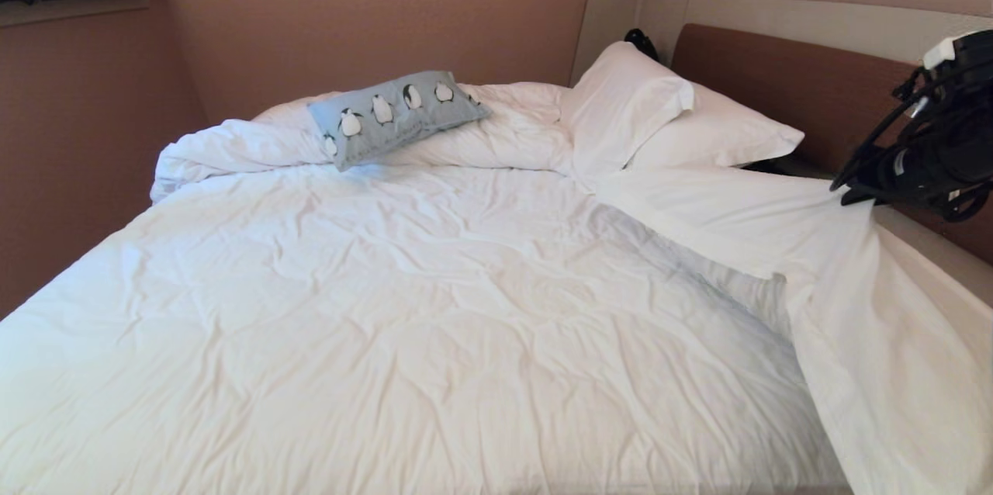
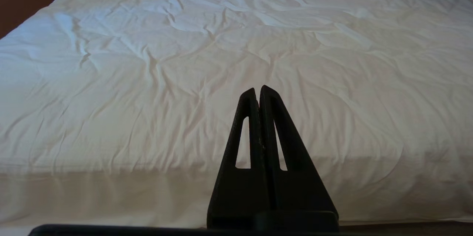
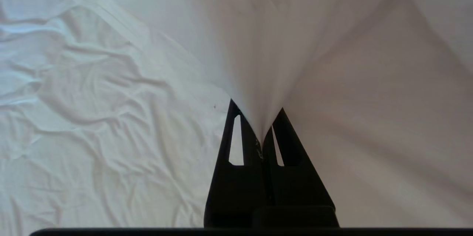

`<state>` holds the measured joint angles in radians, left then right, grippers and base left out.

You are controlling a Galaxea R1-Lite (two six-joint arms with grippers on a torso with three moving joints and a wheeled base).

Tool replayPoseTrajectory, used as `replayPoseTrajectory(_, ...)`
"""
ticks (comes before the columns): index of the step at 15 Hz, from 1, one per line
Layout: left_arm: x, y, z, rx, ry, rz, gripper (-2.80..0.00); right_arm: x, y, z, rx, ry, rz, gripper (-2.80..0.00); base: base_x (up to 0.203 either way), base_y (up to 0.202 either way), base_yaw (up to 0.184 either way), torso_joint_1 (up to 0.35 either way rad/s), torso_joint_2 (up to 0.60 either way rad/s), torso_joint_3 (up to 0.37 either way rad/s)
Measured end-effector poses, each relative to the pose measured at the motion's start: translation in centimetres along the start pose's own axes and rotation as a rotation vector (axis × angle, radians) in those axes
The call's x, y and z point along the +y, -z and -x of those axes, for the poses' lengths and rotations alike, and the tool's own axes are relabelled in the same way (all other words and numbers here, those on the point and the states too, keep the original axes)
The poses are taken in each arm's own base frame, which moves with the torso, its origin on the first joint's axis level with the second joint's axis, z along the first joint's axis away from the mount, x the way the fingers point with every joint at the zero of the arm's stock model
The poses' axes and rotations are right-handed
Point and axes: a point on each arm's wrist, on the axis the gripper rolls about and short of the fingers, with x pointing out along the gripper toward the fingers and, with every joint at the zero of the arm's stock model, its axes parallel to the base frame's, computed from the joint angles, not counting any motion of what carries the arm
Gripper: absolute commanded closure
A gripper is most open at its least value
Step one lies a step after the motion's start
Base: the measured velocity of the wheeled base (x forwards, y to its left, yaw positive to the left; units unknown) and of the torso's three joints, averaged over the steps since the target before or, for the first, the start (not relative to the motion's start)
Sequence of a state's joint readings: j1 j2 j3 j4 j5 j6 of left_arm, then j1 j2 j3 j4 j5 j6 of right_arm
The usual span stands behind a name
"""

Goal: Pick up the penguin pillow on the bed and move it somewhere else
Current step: Pick up the pillow

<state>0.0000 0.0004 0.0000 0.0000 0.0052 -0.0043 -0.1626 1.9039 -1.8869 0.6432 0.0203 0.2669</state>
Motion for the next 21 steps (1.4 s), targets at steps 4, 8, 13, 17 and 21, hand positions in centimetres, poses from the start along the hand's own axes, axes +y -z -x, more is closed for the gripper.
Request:
replayPoseTrajectory(4, 0.0, 0.0, 0.0, 0.000, -0.001, 0.000, 0.00, 0.1, -0.2, 2.8, -0.044, -0.024, -0.002, 0.00, 0.000, 0.000, 0.000, 0.000, 0.00, 0.000)
replayPoseTrajectory(8, 0.0, 0.0, 0.0, 0.000, 0.000, 0.000, 0.00, 0.2, -0.3, 5.2, -0.089, -0.038, -0.011, 0.00, 0.000, 0.000, 0.000, 0.000, 0.00, 0.000)
replayPoseTrajectory(13, 0.0, 0.0, 0.0, 0.000, -0.001, 0.000, 0.00, 0.2, -0.2, 8.3, -0.149, -0.053, -0.012, 0.00, 0.000, 0.000, 0.000, 0.000, 0.00, 0.000)
replayPoseTrajectory(17, 0.0, 0.0, 0.0, 0.000, 0.000, 0.000, 0.00, 0.2, 0.0, 10.7, -0.192, -0.066, -0.012, 0.00, 0.000, 0.000, 0.000, 0.000, 0.00, 0.000)
replayPoseTrajectory(21, 0.0, 0.0, 0.0, 0.000, 0.000, 0.000, 0.00, 0.0, 0.5, 14.2, -0.257, -0.077, -0.014, 0.00, 0.000, 0.000, 0.000, 0.000, 0.00, 0.000)
